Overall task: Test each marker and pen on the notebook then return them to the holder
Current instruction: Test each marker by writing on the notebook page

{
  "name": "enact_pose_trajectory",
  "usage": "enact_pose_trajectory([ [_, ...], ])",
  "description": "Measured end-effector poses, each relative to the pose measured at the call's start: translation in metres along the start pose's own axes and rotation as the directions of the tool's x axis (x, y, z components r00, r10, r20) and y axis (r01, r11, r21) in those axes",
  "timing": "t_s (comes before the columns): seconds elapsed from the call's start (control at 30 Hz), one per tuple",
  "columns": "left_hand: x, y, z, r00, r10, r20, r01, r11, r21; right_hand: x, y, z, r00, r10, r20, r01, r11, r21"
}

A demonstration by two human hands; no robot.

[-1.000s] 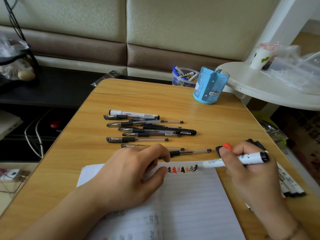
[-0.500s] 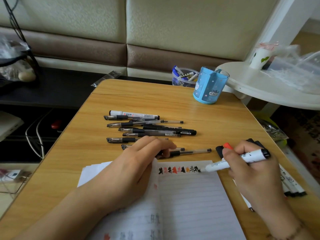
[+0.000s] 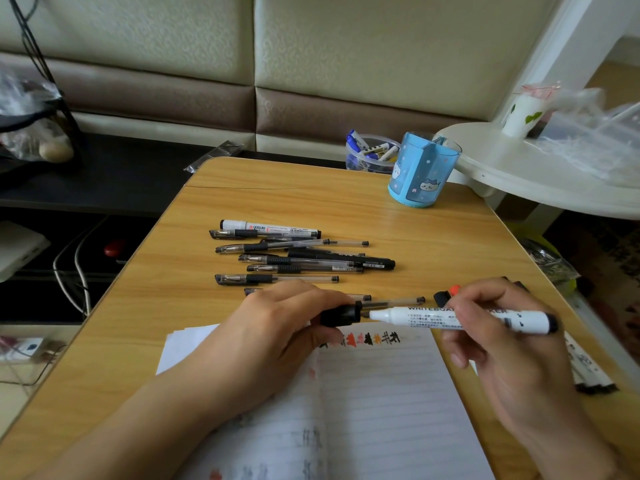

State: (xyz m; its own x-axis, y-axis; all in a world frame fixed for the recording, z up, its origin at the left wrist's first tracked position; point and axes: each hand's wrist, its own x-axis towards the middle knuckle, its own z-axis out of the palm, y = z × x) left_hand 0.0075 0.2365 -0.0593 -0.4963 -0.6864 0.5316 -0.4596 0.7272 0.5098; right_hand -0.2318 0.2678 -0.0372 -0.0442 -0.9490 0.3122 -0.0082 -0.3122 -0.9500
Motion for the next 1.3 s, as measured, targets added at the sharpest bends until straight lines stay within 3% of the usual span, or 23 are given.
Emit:
enact_pose_trajectory([
  [0.3,-0.001,0.001,0.001,0.997,0.069,-0.019,-0.070,0.997,-0.028,0.000,-0.004,-0.001,0.998,0.048,0.045,-0.050,0.998,0.046],
  [0.7,-0.001,0.006,-0.001,0.999,0.030,-0.030,-0.032,0.996,-0.080,-0.003,-0.002,0.001,0.975,0.067,0.212,-0.062,0.998,-0.031],
  [0.93,-0.001,0.009,0.000,0.998,0.004,-0.060,-0.013,0.989,-0.149,-0.007,-0.001,0.004,0.965,0.061,0.255,-0.067,0.998,0.018],
  [1.1,-0.002,0.009,0.000,1.000,-0.006,-0.027,0.002,0.990,-0.141,-0.011,0.000,0.006,0.962,0.033,0.272,-0.034,0.999,-0.001],
  [1.3,-0.002,0.009,-0.001,0.999,-0.003,-0.051,-0.002,0.994,-0.106,-0.015,-0.002,0.010,0.973,-0.060,0.223,0.102,0.978,-0.183],
])
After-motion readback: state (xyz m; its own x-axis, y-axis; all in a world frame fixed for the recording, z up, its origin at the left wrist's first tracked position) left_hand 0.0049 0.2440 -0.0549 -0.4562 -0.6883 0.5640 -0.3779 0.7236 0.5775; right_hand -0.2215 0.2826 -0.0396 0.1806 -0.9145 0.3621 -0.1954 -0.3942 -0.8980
